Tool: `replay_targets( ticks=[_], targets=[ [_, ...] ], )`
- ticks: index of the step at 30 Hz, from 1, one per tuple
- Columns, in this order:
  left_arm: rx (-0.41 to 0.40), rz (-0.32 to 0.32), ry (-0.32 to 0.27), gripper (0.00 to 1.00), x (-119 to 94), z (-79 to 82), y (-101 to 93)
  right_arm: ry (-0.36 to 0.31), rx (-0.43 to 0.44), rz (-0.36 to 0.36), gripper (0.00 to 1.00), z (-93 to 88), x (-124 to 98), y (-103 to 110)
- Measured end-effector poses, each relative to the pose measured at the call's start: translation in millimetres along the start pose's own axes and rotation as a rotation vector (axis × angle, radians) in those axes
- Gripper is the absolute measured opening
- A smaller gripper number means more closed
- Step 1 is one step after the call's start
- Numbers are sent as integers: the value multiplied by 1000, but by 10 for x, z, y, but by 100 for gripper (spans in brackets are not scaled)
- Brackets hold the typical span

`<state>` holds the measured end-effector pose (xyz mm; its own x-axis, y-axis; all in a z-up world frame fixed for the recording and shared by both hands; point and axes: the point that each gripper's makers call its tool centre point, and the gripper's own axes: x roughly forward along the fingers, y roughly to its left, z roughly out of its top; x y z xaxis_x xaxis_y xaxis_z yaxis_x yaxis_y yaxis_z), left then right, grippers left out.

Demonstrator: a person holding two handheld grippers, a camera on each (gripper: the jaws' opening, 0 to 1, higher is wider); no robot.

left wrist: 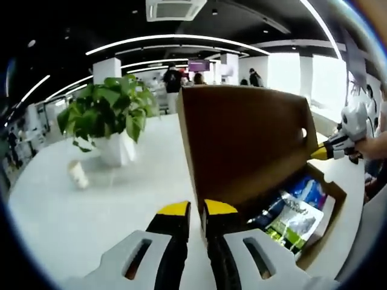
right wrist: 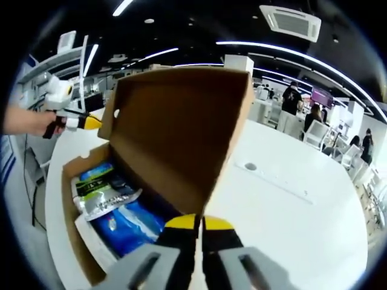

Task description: Operate the shoe box by opening the lid, removing the specified soft item, and placing it in the target area until the item is outside and the box remains undamaged.

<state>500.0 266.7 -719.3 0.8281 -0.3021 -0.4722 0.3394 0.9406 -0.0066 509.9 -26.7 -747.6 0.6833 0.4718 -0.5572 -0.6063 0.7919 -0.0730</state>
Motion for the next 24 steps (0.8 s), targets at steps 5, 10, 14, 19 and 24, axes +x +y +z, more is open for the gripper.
replay_targets(
  ticks=[5,10,14,19,24],
  targets=[
    [-18,-3,31,3,25,-107,-44,3,-1,3,0,1,-4,1],
    [-35,9,31,1,38,-93,-33,5,3,5,0,2,-6,4],
    [-21,11,43,1,46,-76,-33,3,16,5,0,6,1,-1],
    [-18,14,47,1,51,-70,-32,6,21,9,0,12,9,-6],
    [-21,13,48,1,53,-71,-18,8,21,9,0,15,5,-4]
  ],
)
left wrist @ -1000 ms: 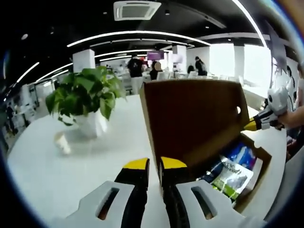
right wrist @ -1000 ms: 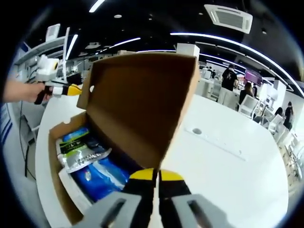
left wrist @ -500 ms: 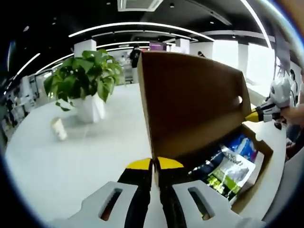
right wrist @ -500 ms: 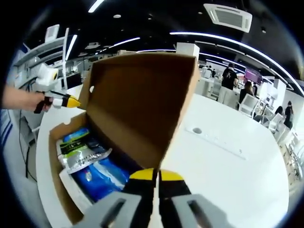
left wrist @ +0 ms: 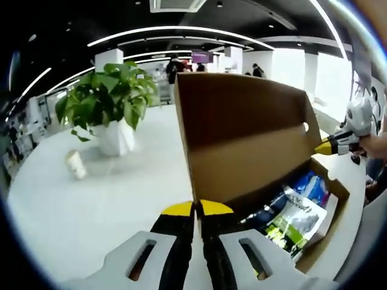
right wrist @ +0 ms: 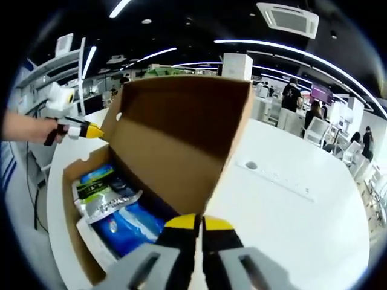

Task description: Operate the shoe box by opening the lid, removing the specified soft item, and placing it in the target area until the item is outside and the box remains undamaged.

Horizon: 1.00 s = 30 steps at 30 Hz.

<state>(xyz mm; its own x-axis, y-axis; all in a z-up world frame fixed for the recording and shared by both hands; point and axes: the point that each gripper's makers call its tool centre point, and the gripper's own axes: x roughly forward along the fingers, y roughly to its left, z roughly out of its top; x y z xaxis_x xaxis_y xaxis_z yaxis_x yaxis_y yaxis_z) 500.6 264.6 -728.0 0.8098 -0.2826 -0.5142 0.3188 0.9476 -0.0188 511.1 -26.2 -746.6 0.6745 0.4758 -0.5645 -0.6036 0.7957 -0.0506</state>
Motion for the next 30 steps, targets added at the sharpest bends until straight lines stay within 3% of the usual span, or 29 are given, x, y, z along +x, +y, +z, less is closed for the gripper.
replay_targets(
  ticks=[30],
  targets=[
    [-35,11,20,1,147,84,59,12,38,4,0,27,48,-50]
  ],
)
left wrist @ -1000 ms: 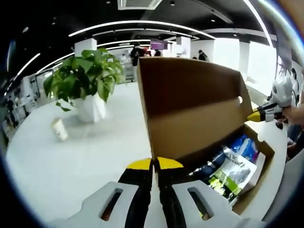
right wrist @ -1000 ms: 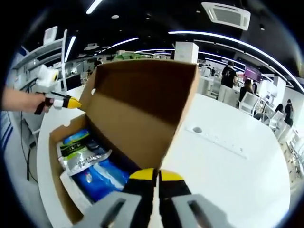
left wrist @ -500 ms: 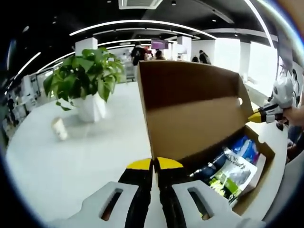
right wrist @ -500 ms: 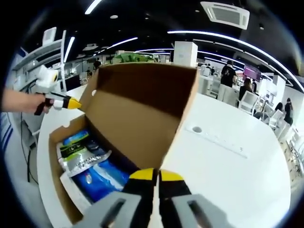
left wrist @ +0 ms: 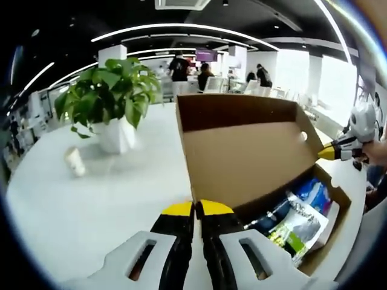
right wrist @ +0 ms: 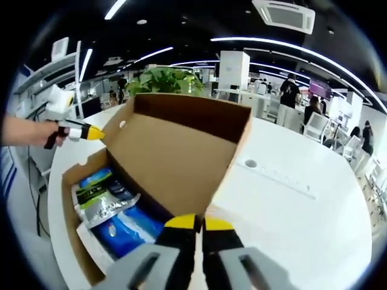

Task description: Operate the shoe box by opening the lid, removing the specified soft item, and placing it in the target area until the item is outside and the box remains undamaged.

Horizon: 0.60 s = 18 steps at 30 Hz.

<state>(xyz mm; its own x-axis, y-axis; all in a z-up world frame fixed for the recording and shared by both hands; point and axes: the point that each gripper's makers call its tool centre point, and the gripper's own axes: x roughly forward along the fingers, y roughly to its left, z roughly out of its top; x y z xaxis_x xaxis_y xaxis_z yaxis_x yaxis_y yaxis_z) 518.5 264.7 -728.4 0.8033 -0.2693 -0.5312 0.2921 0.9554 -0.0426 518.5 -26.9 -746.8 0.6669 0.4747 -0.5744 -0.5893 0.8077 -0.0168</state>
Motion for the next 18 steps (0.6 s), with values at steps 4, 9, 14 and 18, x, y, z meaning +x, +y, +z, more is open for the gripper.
replay_targets(
  ticks=[4,9,14,18],
  targets=[
    [-6,0,9,1,16,4,-4,5,17,5,0,3,17,-13],
    [-12,3,24,1,28,9,-11,10,25,10,0,3,30,-18],
    [-19,7,50,1,39,10,-16,15,34,14,0,1,41,-25],
    [-22,10,71,1,48,10,-19,19,42,18,0,0,48,-31]
  ],
)
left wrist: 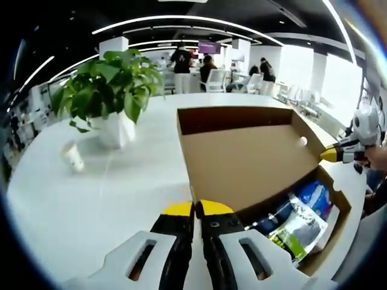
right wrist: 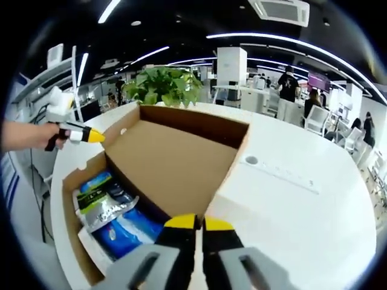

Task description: Operate the shoe box by opening the lid, removing the specified soft item, and placing it in the target area until the item is outside and the box remains undamaged.

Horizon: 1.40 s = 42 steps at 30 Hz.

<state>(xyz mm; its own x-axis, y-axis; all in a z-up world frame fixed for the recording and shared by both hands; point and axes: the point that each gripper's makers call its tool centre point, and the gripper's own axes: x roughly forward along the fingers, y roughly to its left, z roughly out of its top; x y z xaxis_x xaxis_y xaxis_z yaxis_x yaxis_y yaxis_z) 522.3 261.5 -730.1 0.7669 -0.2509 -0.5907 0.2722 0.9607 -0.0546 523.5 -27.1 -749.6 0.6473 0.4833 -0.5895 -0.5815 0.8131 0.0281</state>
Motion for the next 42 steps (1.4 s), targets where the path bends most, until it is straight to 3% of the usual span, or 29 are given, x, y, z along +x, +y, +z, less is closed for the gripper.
replay_targets(
  ticks=[21,42],
  targets=[
    [6,-3,115,1,109,-14,16,19,53,11,0,-15,68,-42],
    [-18,9,152,1,236,-70,63,30,39,-4,0,-33,126,-58]
  ],
)
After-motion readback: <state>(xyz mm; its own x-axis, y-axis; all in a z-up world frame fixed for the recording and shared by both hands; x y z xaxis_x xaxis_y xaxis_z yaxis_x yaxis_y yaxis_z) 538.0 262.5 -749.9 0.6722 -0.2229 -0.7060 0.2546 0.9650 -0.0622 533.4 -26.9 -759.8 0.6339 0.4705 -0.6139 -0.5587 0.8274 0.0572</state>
